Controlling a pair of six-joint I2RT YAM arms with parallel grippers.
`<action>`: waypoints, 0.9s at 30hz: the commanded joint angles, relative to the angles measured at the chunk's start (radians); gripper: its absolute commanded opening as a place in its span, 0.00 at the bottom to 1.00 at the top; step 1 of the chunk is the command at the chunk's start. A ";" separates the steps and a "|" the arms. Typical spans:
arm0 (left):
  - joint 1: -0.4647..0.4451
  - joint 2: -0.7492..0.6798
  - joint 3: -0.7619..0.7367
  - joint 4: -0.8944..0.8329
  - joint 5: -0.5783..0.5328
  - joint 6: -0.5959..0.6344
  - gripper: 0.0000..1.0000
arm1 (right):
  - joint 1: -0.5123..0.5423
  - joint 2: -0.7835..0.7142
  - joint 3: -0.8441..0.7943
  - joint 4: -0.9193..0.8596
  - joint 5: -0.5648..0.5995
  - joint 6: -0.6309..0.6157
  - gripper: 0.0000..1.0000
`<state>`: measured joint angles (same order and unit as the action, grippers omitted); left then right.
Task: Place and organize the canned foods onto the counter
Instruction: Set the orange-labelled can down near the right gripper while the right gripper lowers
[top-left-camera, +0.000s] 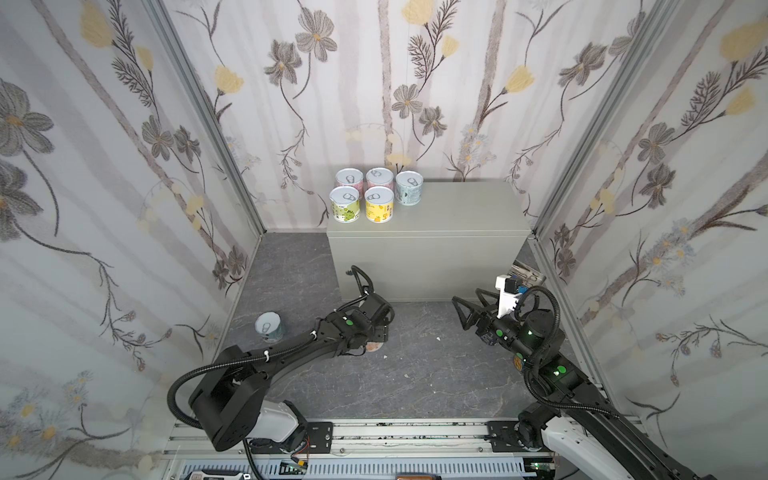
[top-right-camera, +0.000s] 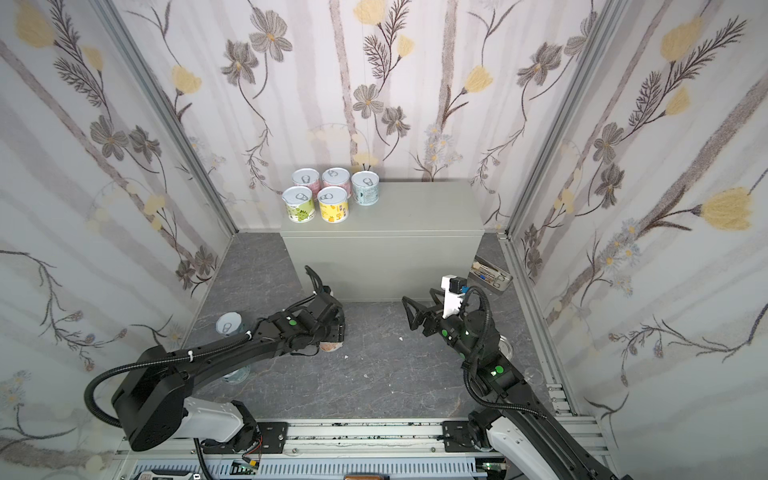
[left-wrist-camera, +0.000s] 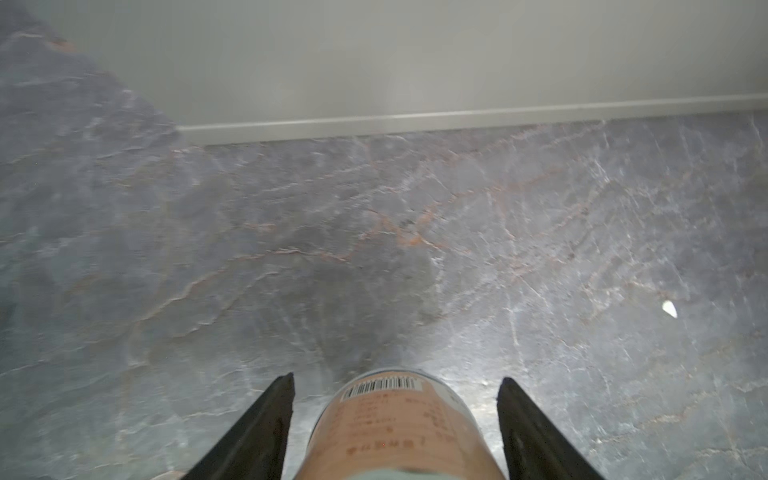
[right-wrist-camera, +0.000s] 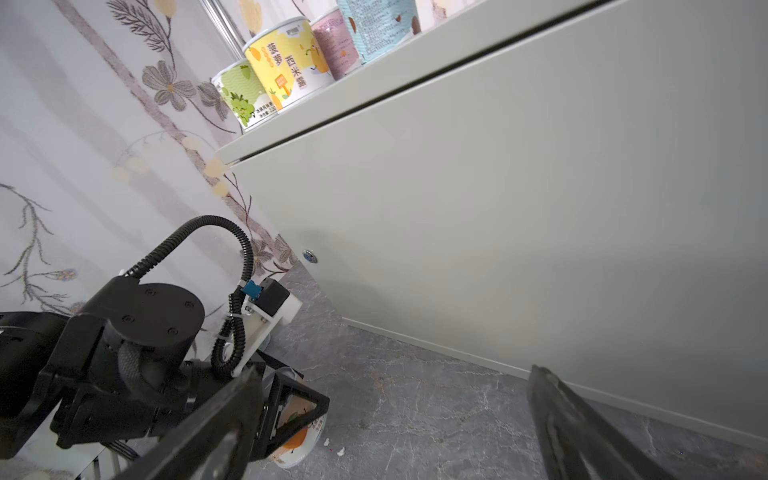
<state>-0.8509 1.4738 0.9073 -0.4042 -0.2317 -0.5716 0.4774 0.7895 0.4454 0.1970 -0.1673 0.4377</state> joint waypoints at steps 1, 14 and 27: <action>-0.072 0.114 0.088 0.079 -0.040 -0.050 0.63 | -0.064 -0.046 -0.053 -0.049 -0.083 0.057 1.00; -0.192 0.434 0.322 0.128 -0.084 -0.057 0.69 | -0.367 -0.211 -0.116 -0.212 -0.243 0.085 1.00; -0.209 0.469 0.340 0.162 -0.078 -0.059 0.86 | -0.377 -0.190 -0.113 -0.199 -0.311 0.051 1.00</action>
<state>-1.0576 1.9476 1.2331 -0.2741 -0.2985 -0.6205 0.0998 0.5915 0.3283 -0.0299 -0.4404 0.5064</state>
